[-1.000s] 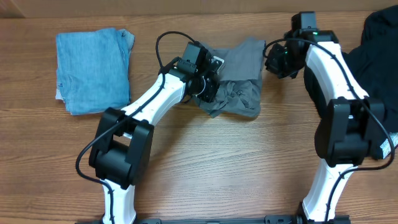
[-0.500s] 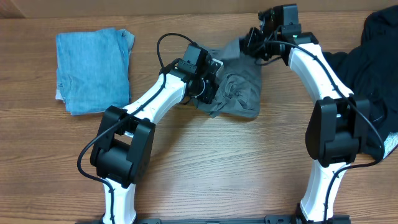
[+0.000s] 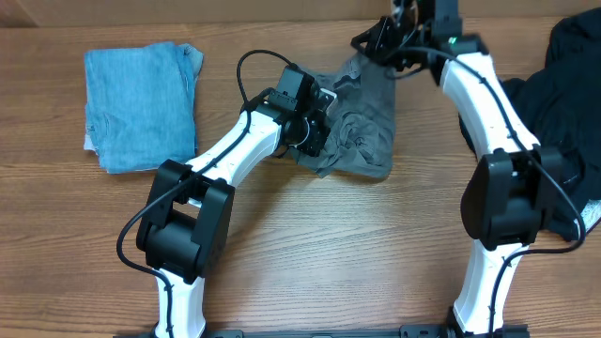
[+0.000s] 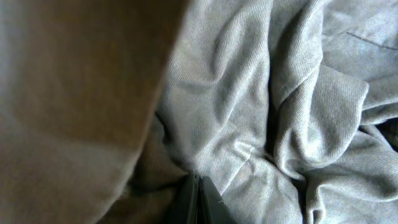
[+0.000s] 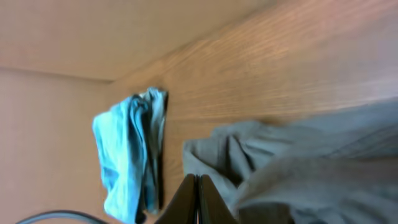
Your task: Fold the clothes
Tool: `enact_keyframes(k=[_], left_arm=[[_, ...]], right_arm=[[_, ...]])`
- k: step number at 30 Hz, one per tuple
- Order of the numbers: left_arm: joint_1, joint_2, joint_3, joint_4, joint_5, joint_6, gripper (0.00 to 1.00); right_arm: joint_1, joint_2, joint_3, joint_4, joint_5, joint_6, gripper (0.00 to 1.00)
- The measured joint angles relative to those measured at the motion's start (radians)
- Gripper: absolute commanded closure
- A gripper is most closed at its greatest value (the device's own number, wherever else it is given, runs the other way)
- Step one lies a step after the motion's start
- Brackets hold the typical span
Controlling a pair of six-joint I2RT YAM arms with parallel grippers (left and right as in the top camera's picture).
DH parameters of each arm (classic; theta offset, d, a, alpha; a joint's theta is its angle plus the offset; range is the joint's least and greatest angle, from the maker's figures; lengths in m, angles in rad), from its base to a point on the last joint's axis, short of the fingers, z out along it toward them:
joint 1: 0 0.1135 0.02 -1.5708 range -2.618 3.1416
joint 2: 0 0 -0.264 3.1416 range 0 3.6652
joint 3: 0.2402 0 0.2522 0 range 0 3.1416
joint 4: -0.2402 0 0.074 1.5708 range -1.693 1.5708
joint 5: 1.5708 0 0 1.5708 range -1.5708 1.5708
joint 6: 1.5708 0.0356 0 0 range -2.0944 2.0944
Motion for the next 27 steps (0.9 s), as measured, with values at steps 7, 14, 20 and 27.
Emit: enact_keyframes(k=[7,14,20,27], left_arm=[[0.0,0.0,0.0,0.0,-0.003,0.0,0.96],[0.0,0.0,0.0,0.001,-0.003,0.0,0.96],[0.0,0.0,0.0,0.001,-0.004,0.0,0.96],[0.0,0.0,0.0,0.0,-0.004,0.0,0.96]], right_arm=[[-0.008,-0.007,0.262,-0.508,0.343,-0.052,0.96],[0.0,-0.006,0.079,-0.399,0.402,-0.055,0.96],[0.021,0.021,-0.106,-0.111,0.276,-0.039,0.96],[0.123,0.119,-0.111,0.132,0.239,0.014,0.96]])
